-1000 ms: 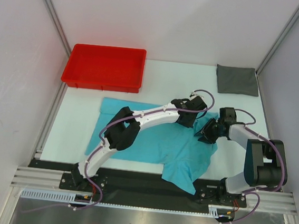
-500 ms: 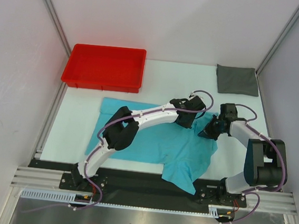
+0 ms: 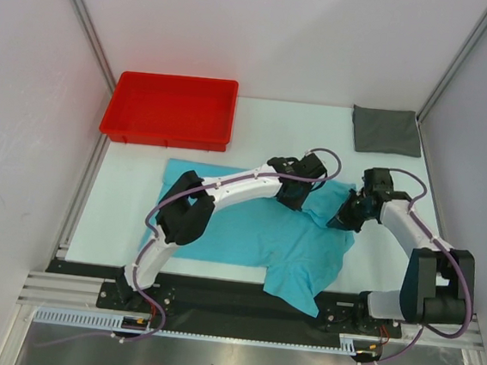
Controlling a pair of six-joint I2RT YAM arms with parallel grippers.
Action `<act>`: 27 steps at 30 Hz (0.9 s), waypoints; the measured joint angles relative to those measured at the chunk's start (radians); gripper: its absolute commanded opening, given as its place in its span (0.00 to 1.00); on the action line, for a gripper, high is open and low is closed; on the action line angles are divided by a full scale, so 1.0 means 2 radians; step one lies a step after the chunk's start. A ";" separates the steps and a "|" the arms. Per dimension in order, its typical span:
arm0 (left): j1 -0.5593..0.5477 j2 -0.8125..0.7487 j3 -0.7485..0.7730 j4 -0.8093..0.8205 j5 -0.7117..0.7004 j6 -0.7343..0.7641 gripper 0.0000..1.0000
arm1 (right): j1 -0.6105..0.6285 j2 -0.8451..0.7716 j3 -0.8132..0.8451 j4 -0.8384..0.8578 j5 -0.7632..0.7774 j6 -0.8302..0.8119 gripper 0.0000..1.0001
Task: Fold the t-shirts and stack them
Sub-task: Fold the tshirt
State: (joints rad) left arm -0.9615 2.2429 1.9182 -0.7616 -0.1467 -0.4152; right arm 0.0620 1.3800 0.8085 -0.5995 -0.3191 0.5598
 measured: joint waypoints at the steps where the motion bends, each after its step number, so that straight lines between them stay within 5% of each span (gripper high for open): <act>1: 0.000 -0.005 -0.008 -0.002 0.002 0.004 0.00 | 0.000 -0.005 0.000 -0.006 0.000 -0.002 0.00; 27: 0.001 -0.039 -0.082 -0.009 0.049 0.025 0.00 | -0.003 -0.074 -0.061 -0.062 -0.007 -0.004 0.00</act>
State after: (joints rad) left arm -0.9588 2.1651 1.7535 -0.7799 -0.0479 -0.3645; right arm 0.0566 1.2320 0.6872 -0.7235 -0.3336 0.5514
